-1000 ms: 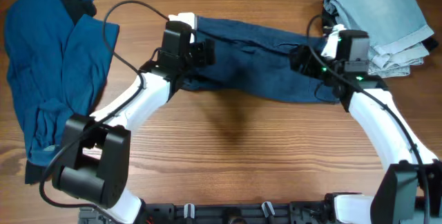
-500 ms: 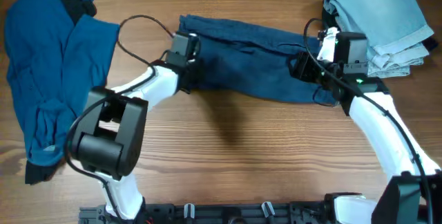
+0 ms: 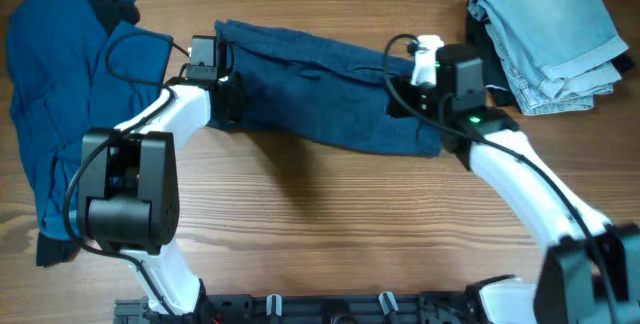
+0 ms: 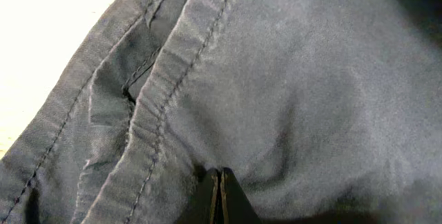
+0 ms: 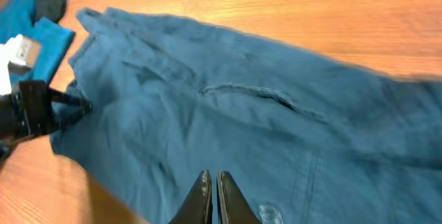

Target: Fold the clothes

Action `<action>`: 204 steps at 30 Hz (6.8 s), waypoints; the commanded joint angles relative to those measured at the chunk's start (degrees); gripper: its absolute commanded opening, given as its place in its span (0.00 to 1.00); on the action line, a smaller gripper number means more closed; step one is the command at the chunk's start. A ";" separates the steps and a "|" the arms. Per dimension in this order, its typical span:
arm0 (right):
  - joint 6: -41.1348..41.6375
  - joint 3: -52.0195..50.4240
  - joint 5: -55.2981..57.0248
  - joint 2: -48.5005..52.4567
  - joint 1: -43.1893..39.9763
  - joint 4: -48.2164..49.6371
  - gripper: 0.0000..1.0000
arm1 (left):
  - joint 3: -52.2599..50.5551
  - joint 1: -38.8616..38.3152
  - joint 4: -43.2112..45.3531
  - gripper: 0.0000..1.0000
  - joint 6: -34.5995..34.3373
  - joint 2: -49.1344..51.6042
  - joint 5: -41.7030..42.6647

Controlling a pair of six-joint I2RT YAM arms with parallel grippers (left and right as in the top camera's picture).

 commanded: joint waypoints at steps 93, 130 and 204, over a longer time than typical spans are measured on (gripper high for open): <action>-6.12 8.52 -5.40 21.90 -15.58 -19.10 0.10 | -3.06 -0.20 8.17 0.04 4.22 4.09 -2.25; -5.11 26.25 -10.82 5.03 -6.14 -35.98 0.04 | -3.04 -13.62 8.76 0.04 1.97 -1.84 4.22; -11.17 26.25 -12.52 -1.16 -7.19 -43.95 0.04 | -2.10 -3.56 9.84 0.04 14.58 -2.38 29.88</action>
